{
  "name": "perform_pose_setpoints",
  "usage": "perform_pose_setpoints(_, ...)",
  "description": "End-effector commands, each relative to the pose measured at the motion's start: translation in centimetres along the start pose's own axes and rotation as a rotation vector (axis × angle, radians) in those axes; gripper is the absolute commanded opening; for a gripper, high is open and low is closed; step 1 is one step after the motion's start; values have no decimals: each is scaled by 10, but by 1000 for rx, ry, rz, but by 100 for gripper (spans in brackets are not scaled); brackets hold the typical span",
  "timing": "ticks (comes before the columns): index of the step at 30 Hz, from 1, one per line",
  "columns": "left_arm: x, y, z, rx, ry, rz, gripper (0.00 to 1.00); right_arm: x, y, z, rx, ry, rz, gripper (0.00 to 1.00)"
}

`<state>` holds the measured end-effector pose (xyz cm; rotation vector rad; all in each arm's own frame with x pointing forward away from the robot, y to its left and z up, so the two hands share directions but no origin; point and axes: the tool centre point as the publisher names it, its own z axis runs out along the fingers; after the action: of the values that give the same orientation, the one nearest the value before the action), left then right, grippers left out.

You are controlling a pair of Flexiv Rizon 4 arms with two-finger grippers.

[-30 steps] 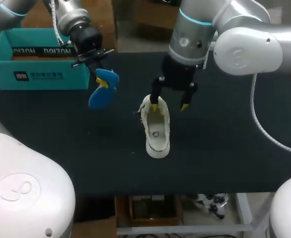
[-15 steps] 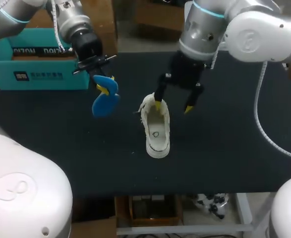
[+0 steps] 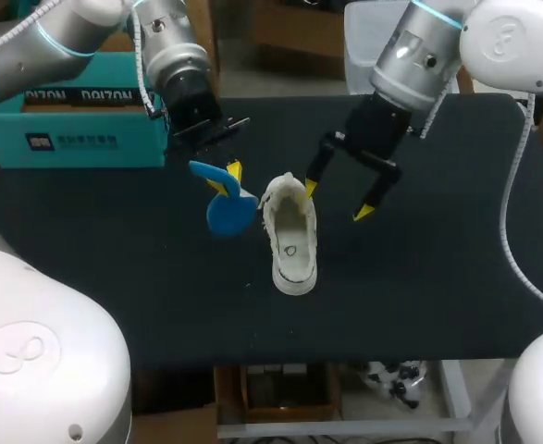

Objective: Open the shoe tongue, take the insole out of the shoe, put the insole back into the shoe, and pack the shoe into the shoebox

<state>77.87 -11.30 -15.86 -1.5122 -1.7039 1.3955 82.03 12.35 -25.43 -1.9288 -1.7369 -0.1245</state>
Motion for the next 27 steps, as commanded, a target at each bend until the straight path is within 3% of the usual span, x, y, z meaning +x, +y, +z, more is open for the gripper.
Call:
perform_pose_setpoints(1,-14,2,9,-11,61,30,0,8,0,3,49,51,145,100)
perform_pose_setpoints(4,-17,2,12,-8,58,61,0,14,-12,4,66,208,305,100)
perform_pose_setpoints(6,-20,3,14,5,63,74,0,16,-22,10,153,295,408,100)
perform_pose_setpoints(7,-22,3,14,9,62,72,0,19,-27,13,187,292,456,100)
perform_pose_setpoints(11,-29,2,11,74,37,79,0,19,-27,13,187,292,456,100)
perform_pose_setpoints(16,-43,5,4,223,-52,-3,0,19,-27,13,187,292,456,100)
perform_pose_setpoints(21,-49,10,5,309,-82,-50,0,19,-27,13,187,292,456,100)
perform_pose_setpoints(27,-51,12,0,406,-135,-75,0,17,-27,6,217,332,552,100)
